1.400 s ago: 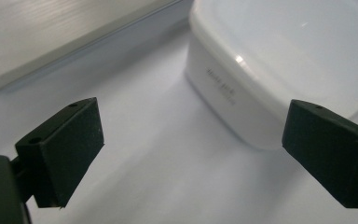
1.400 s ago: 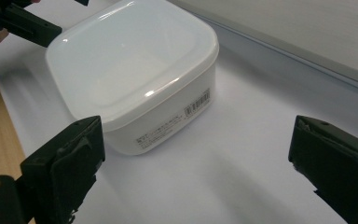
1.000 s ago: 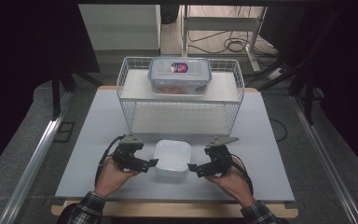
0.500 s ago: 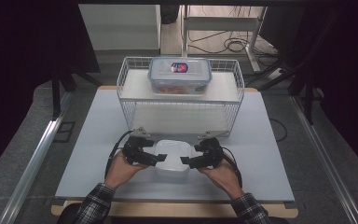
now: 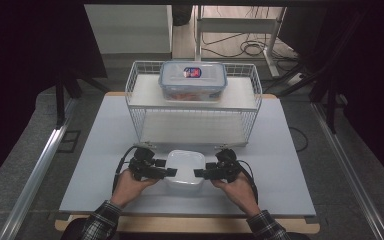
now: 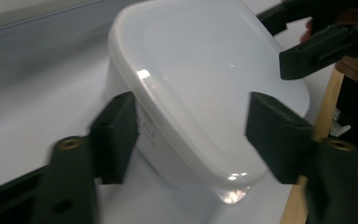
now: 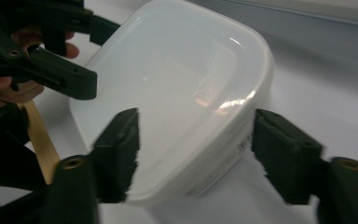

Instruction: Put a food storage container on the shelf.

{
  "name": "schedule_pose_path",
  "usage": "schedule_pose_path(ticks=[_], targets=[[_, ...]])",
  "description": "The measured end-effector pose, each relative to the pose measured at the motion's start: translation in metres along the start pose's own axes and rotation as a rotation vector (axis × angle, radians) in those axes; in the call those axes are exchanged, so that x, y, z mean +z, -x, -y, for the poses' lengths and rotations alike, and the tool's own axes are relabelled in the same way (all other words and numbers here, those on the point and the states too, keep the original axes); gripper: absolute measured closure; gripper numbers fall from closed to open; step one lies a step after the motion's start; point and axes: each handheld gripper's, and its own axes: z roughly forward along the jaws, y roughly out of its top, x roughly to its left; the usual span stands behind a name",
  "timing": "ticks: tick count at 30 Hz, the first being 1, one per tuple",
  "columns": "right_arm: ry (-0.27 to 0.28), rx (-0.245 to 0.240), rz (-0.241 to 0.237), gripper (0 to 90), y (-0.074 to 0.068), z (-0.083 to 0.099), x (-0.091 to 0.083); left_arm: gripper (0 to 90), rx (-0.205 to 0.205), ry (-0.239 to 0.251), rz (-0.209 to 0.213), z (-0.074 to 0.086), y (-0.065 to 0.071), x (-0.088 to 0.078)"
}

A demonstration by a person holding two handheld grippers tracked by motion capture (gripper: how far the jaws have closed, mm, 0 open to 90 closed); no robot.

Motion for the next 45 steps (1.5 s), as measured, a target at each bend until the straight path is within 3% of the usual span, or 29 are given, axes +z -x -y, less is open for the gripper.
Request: schedule_pose_path(ticks=[3,7,14,19,20,21,34,45], targets=[[0.005,0.022,-0.009,49.7,0.000,0.002,-0.006,49.5,-0.033,0.018,-0.004,0.002,0.002,-0.005],[0.023,-0.010,0.016,58.7,-0.005,0.003,-0.014,60.0,-0.056,0.060,-0.007,0.004,0.004,-0.010],[0.105,0.034,0.014,70.5,0.002,0.004,-0.023,70.9,-0.050,0.112,-0.040,0.004,0.012,-0.013],[0.140,0.018,0.032,77.3,0.000,0.005,-0.026,76.8,-0.060,0.134,-0.068,0.006,0.014,-0.013],[0.149,0.009,0.044,78.1,0.000,0.005,-0.027,78.8,-0.046,0.139,-0.084,0.006,0.016,-0.012],[0.156,-0.013,0.059,78.2,0.000,0.006,-0.027,78.9,-0.047,0.140,-0.087,0.005,0.016,-0.012],[0.194,-0.041,0.100,78.1,-0.007,0.007,-0.026,78.6,-0.038,0.162,-0.121,0.004,0.019,-0.013],[0.259,-0.090,0.104,78.2,-0.019,-0.012,-0.042,78.6,0.004,0.216,-0.140,-0.016,0.028,-0.033]])
